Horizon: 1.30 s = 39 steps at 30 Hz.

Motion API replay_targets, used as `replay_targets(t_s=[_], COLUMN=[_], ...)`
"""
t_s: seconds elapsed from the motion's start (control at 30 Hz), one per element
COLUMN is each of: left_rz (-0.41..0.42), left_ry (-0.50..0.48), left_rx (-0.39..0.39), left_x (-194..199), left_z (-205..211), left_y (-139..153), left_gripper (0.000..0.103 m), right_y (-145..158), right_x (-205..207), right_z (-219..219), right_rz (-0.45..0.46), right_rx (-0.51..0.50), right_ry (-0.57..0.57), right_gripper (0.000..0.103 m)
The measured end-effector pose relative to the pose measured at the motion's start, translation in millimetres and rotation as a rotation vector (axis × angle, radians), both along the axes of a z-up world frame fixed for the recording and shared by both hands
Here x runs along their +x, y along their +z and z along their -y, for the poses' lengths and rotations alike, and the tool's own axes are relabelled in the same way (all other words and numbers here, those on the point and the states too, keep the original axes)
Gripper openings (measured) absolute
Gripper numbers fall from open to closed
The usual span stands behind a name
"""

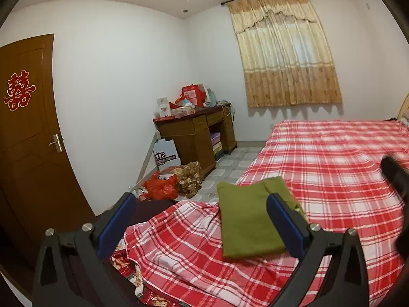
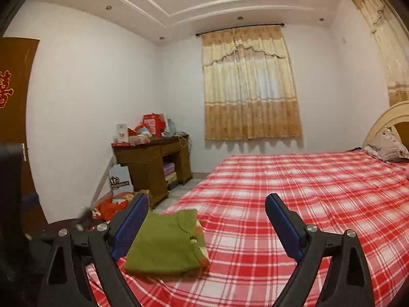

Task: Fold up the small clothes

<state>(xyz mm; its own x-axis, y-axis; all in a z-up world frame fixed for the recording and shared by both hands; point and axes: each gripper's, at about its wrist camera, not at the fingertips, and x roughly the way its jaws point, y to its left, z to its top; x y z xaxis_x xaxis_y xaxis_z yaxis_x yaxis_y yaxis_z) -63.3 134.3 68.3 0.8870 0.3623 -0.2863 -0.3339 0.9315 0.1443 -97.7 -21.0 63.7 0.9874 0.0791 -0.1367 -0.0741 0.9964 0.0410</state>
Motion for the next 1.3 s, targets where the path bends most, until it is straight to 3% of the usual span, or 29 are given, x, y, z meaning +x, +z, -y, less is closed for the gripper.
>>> replay_targets(t_s=[0.1, 0.4, 0.6, 0.97, 1.3], left_rz=[0.006, 0.036, 0.037, 0.068, 0.014], left_ry=[0.013, 0.144, 0.074, 0.058, 0.013], left_rx=[-0.008, 0.149, 0.077, 0.07, 0.053], left_x=[-4.0, -4.8, -10.4, -18.4, -7.8], left_z=[0.1, 5.7, 2.0, 3.7, 5.8], left_y=[3.0, 5.9, 9.9, 16.4, 9.9], left_gripper=[0.103, 0.103, 0.103, 0.103, 0.103], right_y=[-3.1, -4.0, -1.9, 0.9, 0.0], right_x=[2.5, -5.1, -6.2, -8.2, -8.8], right_z=[0.6, 0.4, 6.2, 10.0, 11.4], right_rz=[-0.037, -0.033, -0.032, -0.022, -0.025], right_rx=[-0.007, -0.008, 0.012, 0.025, 0.032], right_ry=[-0.024, -0.038, -0.026, -0.025, -0.025], right_gripper=[0.093, 0.093, 0.093, 0.093, 0.094])
